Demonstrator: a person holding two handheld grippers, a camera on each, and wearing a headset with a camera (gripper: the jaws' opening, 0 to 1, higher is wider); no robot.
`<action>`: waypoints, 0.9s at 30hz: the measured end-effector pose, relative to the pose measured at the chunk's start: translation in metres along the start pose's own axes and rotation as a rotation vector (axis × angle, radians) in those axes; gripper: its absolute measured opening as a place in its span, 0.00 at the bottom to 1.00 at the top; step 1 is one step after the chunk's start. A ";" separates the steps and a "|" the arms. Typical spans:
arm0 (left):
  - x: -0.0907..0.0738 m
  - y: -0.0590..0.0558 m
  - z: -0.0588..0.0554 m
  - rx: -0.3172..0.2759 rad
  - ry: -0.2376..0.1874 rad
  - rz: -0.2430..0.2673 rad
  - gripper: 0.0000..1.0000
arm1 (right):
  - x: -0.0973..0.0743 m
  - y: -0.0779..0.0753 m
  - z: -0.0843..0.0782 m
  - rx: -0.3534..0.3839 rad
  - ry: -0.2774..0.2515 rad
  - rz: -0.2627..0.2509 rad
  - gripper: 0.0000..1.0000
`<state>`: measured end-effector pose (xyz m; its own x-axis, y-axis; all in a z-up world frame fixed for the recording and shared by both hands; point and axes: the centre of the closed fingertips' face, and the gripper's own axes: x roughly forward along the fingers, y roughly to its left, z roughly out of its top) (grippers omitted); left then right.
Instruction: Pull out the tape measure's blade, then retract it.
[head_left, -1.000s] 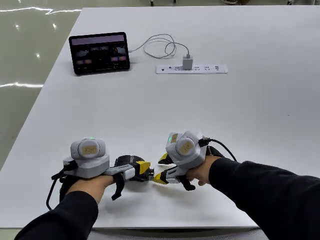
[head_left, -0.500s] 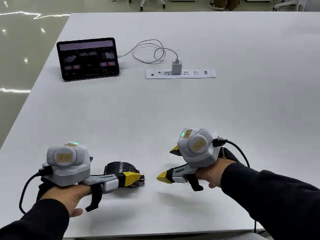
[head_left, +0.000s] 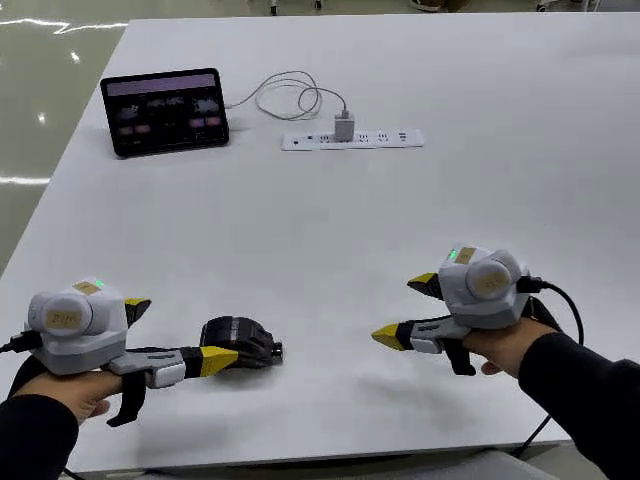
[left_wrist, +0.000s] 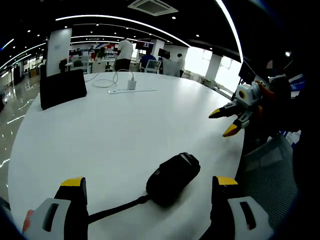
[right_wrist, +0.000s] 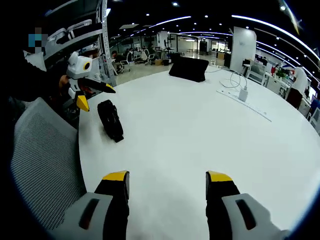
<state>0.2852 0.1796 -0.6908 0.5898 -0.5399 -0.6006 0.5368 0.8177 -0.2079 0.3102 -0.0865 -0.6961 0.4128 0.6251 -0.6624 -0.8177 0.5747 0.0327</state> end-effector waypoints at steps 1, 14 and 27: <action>-0.002 -0.001 -0.001 0.007 -0.007 -0.012 1.00 | -0.004 -0.001 -0.004 0.000 0.004 -0.005 0.59; -0.025 0.004 -0.005 0.037 -0.008 -0.008 1.00 | -0.055 -0.009 -0.029 0.030 -0.028 -0.053 0.66; -0.045 0.006 -0.004 0.030 -0.032 -0.013 1.00 | -0.097 -0.018 -0.063 0.101 -0.030 -0.093 0.84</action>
<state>0.2592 0.2094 -0.6681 0.6013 -0.5572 -0.5727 0.5625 0.8042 -0.1920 0.2600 -0.1905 -0.6796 0.4977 0.5816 -0.6435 -0.7316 0.6800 0.0488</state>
